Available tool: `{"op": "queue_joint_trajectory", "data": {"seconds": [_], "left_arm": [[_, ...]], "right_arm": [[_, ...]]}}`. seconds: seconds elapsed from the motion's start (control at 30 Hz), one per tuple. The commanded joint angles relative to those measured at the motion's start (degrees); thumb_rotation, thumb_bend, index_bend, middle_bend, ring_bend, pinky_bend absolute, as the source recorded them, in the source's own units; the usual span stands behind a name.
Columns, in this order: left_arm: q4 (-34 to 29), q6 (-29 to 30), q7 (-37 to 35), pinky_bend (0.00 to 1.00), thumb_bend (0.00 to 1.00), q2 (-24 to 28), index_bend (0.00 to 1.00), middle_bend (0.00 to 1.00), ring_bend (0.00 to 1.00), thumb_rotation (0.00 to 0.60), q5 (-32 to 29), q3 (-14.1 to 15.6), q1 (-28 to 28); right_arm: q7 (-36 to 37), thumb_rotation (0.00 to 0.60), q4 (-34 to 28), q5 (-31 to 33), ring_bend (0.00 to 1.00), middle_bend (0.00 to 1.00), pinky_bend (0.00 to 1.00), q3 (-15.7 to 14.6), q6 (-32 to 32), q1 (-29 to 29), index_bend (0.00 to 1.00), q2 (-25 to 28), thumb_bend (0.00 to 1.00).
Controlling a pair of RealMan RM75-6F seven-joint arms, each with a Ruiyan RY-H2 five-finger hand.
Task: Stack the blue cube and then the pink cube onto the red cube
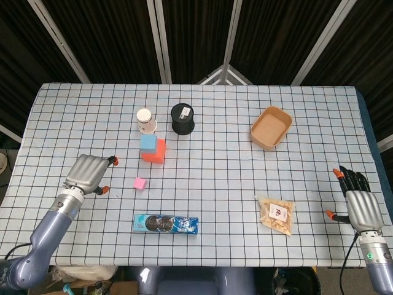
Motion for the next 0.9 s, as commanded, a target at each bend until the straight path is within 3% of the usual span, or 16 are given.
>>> {"op": "queue_joint_trajectory", "data": {"seconds": [0.03,0.37,0.43,0.53,0.9], "left_arm": [[4.40,-1.55,-0.22,0.73,0.27,-3.95,0.30,0.84,0.69,0.600,0.65,1.67,0.18],[12.12,-3.85,-0.64,0.73,0.27,-11.12,0.30,0.84,0.69,0.600,0.06,1.94,-1.35],[13.35,-4.22,-0.51,0.73,0.27,-12.23,0.31,0.84,0.69,0.600,-0.06,2.05,-1.70],[15.10,-4.83,-0.61,0.73,0.27,-13.77,0.31,0.84,0.69,0.600,-0.49,2.03,-2.18],[18.32,-5.22,1.01,0.73,0.27,-17.32,0.33,0.84,0.69,0.600,-1.94,1.99,-4.28]], "right_arm": [[-0.01,0.600,0.01,0.01,0.03,0.04,0.04,-0.02,-0.01,-0.02,0.00,0.01,0.10],[-0.17,0.600,0.08,0.31,0.03,0.04,0.04,0.02,-0.26,0.01,0.00,-0.06,0.09],[-0.67,0.600,1.36,-0.82,0.03,0.04,0.04,-1.52,3.04,-2.29,0.00,-2.55,0.09],[-0.17,0.600,1.44,0.21,0.03,0.04,0.04,0.33,0.89,-0.30,0.00,-1.52,0.10],[-0.36,0.600,0.39,0.70,0.03,0.04,0.04,0.15,-0.64,0.01,0.00,-0.27,0.09]]}}
